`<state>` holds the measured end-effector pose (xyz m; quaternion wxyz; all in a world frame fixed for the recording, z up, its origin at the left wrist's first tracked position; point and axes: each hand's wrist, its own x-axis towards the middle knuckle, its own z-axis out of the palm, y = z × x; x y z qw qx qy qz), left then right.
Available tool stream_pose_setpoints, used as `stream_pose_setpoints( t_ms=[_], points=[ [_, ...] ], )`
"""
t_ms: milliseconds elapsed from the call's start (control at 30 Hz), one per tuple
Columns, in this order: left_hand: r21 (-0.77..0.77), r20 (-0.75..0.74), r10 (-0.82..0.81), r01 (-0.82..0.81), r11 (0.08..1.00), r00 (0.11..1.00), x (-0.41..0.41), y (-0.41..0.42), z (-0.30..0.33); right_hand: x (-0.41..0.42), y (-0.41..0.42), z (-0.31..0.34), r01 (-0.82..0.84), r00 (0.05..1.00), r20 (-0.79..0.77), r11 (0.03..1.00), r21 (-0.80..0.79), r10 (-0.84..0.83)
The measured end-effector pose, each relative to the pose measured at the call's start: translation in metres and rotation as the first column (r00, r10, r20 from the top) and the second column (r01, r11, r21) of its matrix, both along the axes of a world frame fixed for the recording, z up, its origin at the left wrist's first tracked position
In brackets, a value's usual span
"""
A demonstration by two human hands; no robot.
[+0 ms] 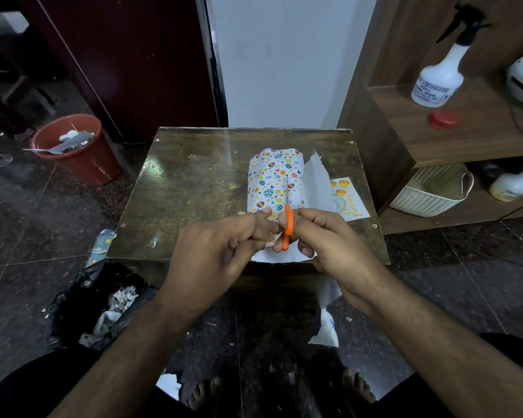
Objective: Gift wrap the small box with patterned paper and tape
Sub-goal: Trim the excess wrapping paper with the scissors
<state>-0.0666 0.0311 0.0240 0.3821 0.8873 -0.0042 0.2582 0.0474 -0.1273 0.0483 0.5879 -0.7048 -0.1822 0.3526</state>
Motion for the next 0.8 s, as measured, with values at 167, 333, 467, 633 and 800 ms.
stream_pose_setpoints(
  t_ms=[167, 333, 467, 633, 800],
  points=[
    [0.008, 0.0, -0.024, 0.024, 1.0, 1.0, 0.0022, 0.0016, -0.0007, 0.0005, 0.0, 0.0014, 0.0, 1.0, 0.004, 1.0, -0.002, 0.0],
    [0.08, 0.014, -0.019, 0.017, 0.997, 1.0, 0.0055, 0.0046, -0.0012, 0.0004, 0.0022, 0.0001, 0.006, 1.0, 0.012, 1.0, -0.014, -0.006],
    [0.13, 0.018, 0.011, -0.013, 0.991, 1.0, 0.0057, 0.0041, 0.0008, 0.0013, 0.0014, -0.0008, 0.02, 1.0, 0.006, 1.0, -0.008, -0.02],
    [0.127, 0.014, 0.013, -0.014, 0.992, 1.0, 0.0056, 0.0044, 0.0019, 0.0022, 0.0016, 0.0012, 0.011, 1.0, 0.021, 1.0, -0.009, -0.011],
    [0.13, 0.007, -0.007, 0.006, 0.991, 1.0, 0.0055, 0.0053, 0.0007, 0.0014, 0.0025, 0.001, 0.026, 0.999, 0.027, 1.0, 0.017, -0.027]
  ],
)
